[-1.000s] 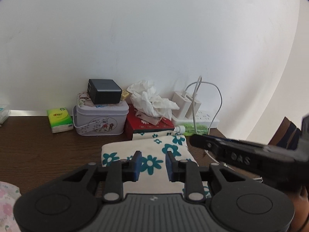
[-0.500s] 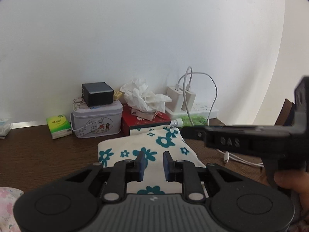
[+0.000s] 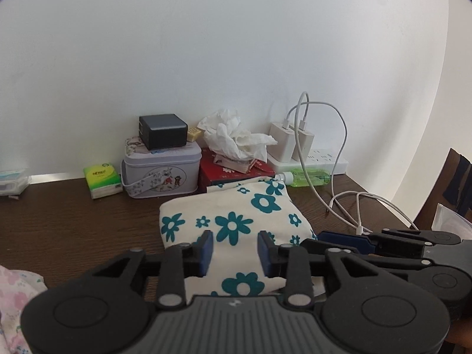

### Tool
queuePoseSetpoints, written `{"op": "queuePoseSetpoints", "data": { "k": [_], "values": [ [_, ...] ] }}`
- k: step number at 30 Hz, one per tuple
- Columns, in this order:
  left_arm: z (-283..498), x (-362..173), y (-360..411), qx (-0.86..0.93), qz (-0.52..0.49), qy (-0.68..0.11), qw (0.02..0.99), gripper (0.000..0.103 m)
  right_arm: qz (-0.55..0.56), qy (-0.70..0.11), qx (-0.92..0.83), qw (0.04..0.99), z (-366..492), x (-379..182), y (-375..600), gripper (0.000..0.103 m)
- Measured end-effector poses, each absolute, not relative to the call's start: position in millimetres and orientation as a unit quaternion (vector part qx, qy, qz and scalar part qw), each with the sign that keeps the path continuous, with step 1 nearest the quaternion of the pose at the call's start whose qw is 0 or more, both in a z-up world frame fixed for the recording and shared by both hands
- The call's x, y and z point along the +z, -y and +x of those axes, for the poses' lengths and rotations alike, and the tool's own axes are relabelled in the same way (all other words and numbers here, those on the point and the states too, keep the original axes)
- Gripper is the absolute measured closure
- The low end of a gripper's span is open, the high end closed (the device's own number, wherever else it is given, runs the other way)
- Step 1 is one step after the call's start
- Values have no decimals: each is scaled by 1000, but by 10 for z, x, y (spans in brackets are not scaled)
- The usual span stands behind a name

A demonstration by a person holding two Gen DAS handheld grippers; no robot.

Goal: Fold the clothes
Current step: 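Lower the bundle onto the table beside the tin box and press it flat, then open both grippers and pull them back from the folded bundle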

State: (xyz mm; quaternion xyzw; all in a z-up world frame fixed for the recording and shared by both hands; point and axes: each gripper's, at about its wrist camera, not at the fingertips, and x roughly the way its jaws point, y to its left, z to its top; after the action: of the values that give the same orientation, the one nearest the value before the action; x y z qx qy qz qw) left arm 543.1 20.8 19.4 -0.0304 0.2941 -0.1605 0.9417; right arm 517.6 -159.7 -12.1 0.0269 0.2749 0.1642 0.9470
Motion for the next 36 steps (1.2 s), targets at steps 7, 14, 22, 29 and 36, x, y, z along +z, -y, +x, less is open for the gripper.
{"op": "queuePoseSetpoints", "data": {
  "k": [7, 14, 22, 29, 36],
  "values": [
    [4991, 341, -296, -112, -21, -242, 964, 5, -1, -252, 167, 953, 4840, -4, 1609, 21],
    [4649, 260, -409, -73, -10, -290, 954, 0, -7, -273, 174, 946, 4532, -2, 1639, 0],
    [4260, 208, -480, -54, -26, -308, 949, 0, 4, -296, 175, 939, 4259, 2, 1641, 0],
    [3982, 267, -472, -47, -24, -306, 951, 0, 5, -300, 177, 937, 4014, 72, 1649, 0],
    [3707, 292, -466, -47, -28, -311, 949, 0, 3, -303, 173, 937, 3775, 124, 1678, 0]
  ]
}}
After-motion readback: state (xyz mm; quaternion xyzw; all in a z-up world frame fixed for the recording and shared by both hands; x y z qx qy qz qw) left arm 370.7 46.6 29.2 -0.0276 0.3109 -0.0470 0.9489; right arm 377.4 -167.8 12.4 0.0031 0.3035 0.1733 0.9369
